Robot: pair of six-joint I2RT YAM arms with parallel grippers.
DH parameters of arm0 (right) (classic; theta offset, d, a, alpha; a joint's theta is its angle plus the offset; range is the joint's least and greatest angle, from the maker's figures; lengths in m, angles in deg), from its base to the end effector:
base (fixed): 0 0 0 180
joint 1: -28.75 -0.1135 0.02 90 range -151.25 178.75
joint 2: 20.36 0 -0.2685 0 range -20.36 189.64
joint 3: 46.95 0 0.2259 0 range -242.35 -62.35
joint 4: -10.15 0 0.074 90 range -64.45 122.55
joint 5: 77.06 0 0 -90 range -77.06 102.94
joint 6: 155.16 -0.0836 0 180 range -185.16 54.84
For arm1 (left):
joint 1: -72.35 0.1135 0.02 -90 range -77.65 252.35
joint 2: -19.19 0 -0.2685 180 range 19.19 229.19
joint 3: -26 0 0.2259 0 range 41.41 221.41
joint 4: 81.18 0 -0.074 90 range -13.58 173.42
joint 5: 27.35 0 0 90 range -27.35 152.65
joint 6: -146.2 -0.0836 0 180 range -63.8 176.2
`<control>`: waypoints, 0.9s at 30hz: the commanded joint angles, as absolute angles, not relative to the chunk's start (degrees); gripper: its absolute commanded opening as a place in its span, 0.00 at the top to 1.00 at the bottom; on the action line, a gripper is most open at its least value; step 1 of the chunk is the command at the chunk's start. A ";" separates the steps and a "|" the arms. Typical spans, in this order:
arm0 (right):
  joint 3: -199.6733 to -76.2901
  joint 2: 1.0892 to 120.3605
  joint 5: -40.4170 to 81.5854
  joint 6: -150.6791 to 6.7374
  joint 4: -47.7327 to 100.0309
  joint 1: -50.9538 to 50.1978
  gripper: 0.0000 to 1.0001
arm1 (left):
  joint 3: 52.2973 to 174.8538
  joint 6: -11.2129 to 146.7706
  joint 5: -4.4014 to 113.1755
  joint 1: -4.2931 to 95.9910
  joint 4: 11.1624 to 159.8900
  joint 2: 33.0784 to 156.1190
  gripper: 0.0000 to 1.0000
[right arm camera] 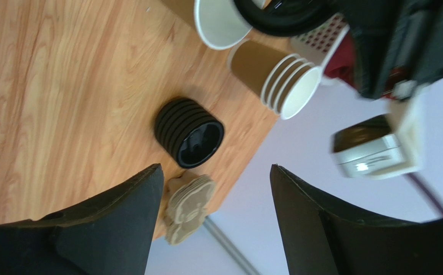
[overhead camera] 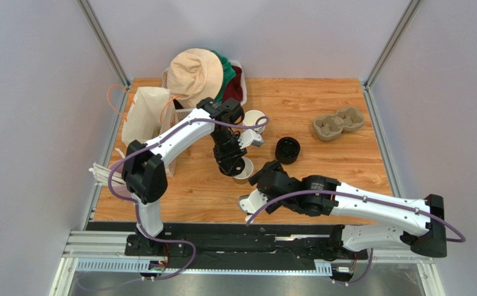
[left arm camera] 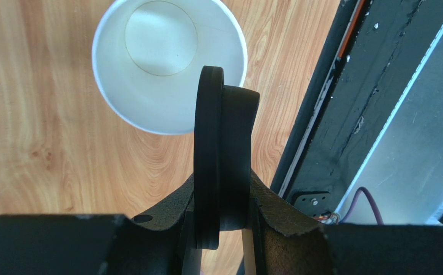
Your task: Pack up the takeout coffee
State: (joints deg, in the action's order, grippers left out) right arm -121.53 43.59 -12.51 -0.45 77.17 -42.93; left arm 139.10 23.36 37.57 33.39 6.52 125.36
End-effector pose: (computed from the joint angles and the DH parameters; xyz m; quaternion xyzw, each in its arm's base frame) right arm 0.0991 0.1851 0.2719 -0.8433 0.4060 -0.1933 0.2943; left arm 0.2352 -0.2357 0.2494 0.5790 0.7849 -0.2187 0.0278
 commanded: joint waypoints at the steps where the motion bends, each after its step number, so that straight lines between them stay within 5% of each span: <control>1: -120.98 45.46 -21.06 4.18 69.15 -49.02 0.27 | 142.13 24.82 35.76 33.41 -12.73 126.85 1.00; 9: -114.99 50.22 -22.92 8.76 58.18 -55.54 0.39 | 143.80 25.35 33.99 33.15 -12.73 128.88 1.00; 15: -123.95 52.67 -17.82 4.28 62.29 -55.45 0.43 | 145.73 26.23 35.40 31.75 -12.82 127.56 1.00; 21: -120.11 57.33 -27.47 12.35 53.25 -56.41 0.48 | 143.80 26.23 36.55 27.62 -12.82 124.67 1.00; 27: -122.28 57.34 -24.07 6.66 66.21 -57.82 0.48 | 143.18 26.05 35.75 26.47 -12.82 123.26 1.00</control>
State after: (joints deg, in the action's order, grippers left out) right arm -120.54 58.14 -23.98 9.12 59.14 -56.72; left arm 142.99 25.37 36.58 26.50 6.43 127.05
